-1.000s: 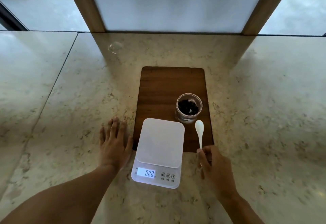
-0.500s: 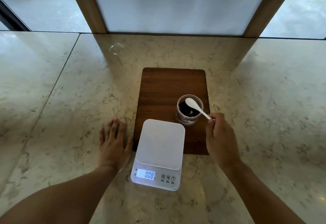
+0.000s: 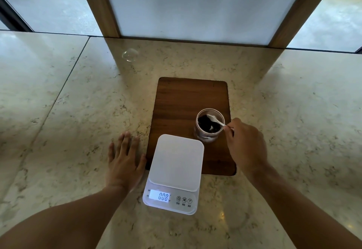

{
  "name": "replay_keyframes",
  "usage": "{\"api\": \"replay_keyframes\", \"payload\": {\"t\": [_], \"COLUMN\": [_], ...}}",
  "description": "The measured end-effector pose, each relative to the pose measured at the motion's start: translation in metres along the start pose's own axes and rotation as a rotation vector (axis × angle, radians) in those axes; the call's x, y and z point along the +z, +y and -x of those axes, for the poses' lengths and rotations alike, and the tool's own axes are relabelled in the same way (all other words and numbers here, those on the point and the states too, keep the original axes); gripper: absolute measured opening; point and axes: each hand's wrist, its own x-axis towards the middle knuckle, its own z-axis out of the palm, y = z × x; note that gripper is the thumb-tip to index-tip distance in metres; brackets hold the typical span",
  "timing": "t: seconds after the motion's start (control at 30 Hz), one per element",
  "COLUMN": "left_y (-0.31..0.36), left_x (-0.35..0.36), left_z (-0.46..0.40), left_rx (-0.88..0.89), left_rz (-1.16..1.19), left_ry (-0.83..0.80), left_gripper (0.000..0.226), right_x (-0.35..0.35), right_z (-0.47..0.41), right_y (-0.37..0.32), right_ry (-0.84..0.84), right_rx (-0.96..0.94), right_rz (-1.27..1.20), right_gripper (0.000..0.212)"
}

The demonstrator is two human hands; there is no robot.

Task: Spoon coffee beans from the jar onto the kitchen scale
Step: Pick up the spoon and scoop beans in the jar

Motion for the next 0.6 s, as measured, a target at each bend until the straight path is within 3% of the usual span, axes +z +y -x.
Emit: {"api": "replay_keyframes", "payload": {"t": [0.6], "left_y": [0.000], "left_x": [0.000], "left_z": [0.002], "left_rx": [-0.004], "left_rz": [-0.023], "left_ry": [0.004], "left_gripper": [0.076], "right_x": [-0.012], "right_z": [-0.031], "right_y": [0.002], "right_ry": [-0.180], "right_rx": [0.068], "right_rz": [0.018], "right_gripper": [0.021]}}
